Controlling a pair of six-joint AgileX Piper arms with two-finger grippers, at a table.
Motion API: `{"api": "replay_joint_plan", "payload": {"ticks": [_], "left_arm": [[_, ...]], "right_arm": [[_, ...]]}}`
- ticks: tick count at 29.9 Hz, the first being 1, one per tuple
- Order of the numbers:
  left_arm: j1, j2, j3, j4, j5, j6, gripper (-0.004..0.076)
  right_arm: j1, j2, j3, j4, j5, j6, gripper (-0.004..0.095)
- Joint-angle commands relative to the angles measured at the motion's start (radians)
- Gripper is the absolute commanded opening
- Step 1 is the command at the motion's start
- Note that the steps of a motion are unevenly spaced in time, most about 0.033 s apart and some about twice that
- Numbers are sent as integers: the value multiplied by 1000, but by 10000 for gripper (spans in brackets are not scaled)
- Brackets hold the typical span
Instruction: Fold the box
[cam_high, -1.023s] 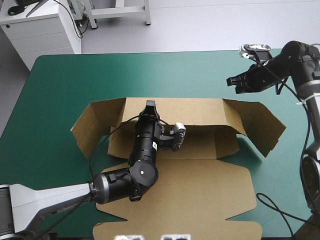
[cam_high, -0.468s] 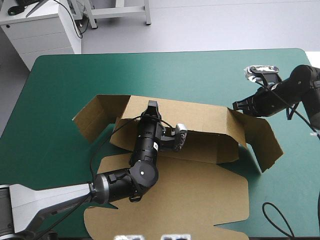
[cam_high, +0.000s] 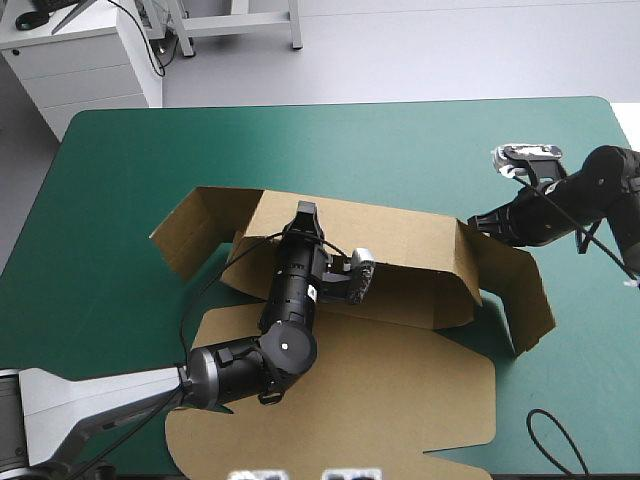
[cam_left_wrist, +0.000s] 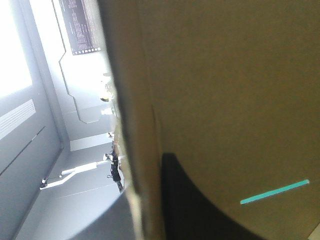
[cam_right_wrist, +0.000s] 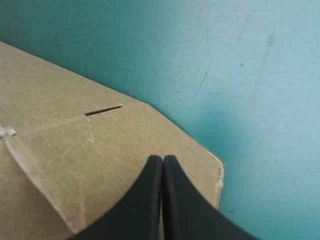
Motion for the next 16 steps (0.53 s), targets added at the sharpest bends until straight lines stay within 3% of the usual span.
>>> {"api": "replay_joint_plan", "payload": {"ticks": [1, 6, 12, 16], "left_arm": [[2, -42, -23, 88, 94, -8, -8], [2, -42, -23, 86, 124, -8, -8], [2, -42, -23, 81, 129, -8, -8], [2, -42, -23, 81, 129, -8, -8]], "right_arm": [[-2, -56, -18, 14, 38, -3, -14], [-2, -75, -18, 16, 38, 10, -14], [-2, -79, -18, 131, 38, -11, -14], [-2, -87, 10, 143, 38, -23, -14]]}}
